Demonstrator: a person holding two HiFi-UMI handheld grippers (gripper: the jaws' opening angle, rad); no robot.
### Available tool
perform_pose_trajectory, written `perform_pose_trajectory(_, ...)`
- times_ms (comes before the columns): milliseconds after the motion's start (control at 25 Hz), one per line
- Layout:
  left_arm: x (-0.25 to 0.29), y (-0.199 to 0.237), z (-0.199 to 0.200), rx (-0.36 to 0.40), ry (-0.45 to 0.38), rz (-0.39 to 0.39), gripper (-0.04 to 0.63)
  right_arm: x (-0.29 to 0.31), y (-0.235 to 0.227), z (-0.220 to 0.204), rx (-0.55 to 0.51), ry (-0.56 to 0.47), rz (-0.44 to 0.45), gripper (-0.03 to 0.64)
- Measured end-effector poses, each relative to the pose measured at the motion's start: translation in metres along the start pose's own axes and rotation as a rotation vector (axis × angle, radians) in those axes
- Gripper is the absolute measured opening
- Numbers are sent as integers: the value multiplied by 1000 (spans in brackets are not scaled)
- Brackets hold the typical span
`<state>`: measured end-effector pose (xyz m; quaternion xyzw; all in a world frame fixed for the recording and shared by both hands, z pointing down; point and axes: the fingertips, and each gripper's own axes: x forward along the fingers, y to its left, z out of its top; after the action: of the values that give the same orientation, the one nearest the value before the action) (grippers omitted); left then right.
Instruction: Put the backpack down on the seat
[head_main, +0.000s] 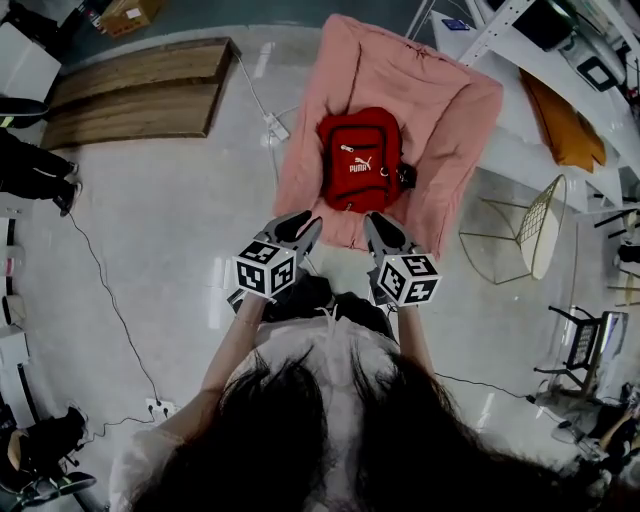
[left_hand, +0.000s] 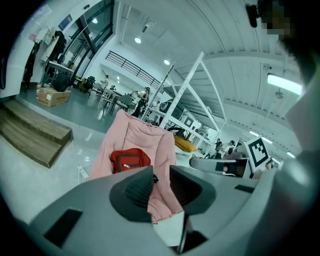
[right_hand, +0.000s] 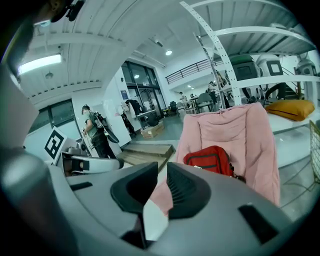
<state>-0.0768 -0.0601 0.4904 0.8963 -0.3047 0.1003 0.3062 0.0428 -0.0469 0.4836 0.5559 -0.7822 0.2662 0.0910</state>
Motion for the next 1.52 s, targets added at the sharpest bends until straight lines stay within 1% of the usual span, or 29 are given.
perform_pose_trajectory(120, -4, -6, -2, 3, -5, 25, 112, -8, 2, -1, -23, 10, 28, 67)
perform_pose_trajectory(280, -7, -20, -4, -17, -31, 51, 112, -24, 1, -4, -33, 17, 64, 66)
perform_pose_trajectory(440, -10, -49, -13, -24, -55, 72, 112, -55, -4, -12, -25, 3, 94, 66)
perform_pose_trajectory(680, -12, -98, -36, -12, -60, 99, 112, -103, -4, -24, -28, -18, 144, 67)
perform_pose_trajectory(920, -17, -143, -71, 47, -27, 109, 112, -147, 5, -46, -38, -26, 185, 67)
perform_pose_trajectory(1160, -25, -176, -96, 79, -18, 116, 112, -174, 14, -63, -59, -27, 224, 66)
perform_pose_trajectory(1280, -33, -187, -103, 94, -19, 122, 112, -183, 18, -68, -67, -27, 235, 66)
perform_pose_trajectory(1520, -44, -194, -113, 95, -24, 143, 112, -195, 23, -77, -83, -17, 249, 58)
